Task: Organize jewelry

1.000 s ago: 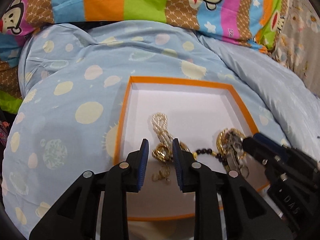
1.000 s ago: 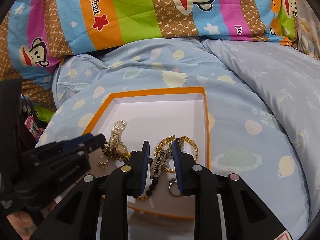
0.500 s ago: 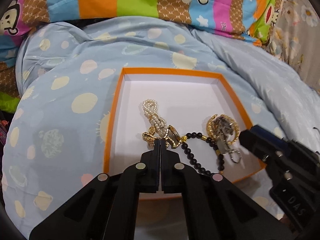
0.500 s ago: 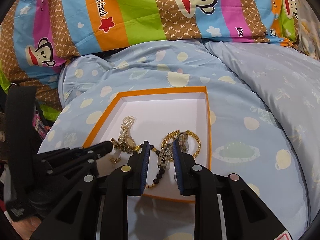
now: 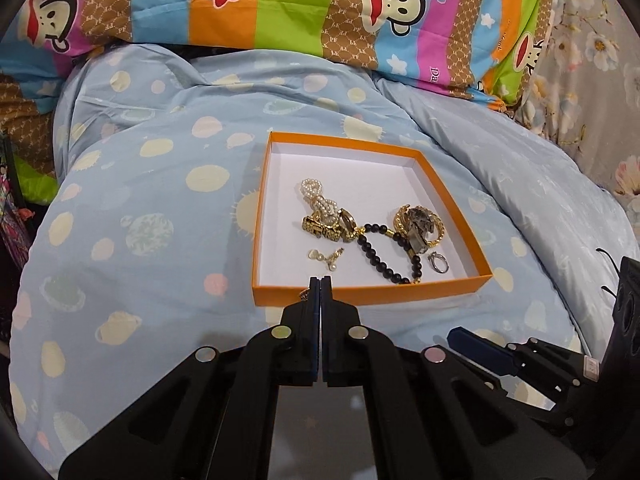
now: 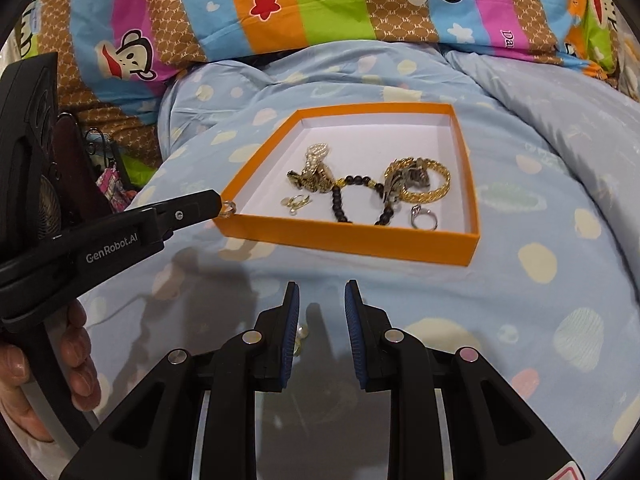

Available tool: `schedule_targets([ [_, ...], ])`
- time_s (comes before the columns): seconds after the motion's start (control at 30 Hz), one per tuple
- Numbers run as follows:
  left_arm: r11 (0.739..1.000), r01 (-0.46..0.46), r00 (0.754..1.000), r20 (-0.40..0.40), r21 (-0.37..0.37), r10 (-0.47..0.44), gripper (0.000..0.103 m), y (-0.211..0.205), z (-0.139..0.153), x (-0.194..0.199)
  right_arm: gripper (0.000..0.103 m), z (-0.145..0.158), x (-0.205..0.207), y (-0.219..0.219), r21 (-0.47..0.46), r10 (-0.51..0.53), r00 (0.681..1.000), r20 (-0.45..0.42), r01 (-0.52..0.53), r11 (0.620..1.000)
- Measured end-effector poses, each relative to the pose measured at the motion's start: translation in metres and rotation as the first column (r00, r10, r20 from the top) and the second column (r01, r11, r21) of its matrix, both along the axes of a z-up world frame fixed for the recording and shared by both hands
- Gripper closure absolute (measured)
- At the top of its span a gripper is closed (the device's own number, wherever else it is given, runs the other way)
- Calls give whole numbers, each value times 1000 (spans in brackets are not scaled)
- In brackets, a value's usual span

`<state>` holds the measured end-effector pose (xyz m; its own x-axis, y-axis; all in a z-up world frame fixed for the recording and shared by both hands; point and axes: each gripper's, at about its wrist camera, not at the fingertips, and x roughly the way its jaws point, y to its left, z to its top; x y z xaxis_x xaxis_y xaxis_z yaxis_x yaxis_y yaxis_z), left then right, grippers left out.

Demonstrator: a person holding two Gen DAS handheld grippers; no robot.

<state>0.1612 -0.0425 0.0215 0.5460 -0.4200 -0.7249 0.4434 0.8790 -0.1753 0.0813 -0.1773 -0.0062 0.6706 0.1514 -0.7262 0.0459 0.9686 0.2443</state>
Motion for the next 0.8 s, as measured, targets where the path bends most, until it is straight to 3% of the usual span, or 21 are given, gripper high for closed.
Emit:
schedule_targets([
  [0.17,1000,27,1000,4,14,-27,103,-7,-2,-4,79,-6,-1,7,-11,12,1000,-19,-12,1000],
  [0.53,996,41,999,-23,78,-40,101,-43,-26,39,78,-17,6,17,-22,48,997,-54,-49,999],
  [0.67,991,86,995,-51,102,-81,101,-58,-35,49,77,-19,6,19,-38,53,997,-61,-56,998],
  [0.8,988,99,994,-64,116,-92,102,-64,-43,53,89,-19,5,21,-66,45,997,-61,-49,997],
])
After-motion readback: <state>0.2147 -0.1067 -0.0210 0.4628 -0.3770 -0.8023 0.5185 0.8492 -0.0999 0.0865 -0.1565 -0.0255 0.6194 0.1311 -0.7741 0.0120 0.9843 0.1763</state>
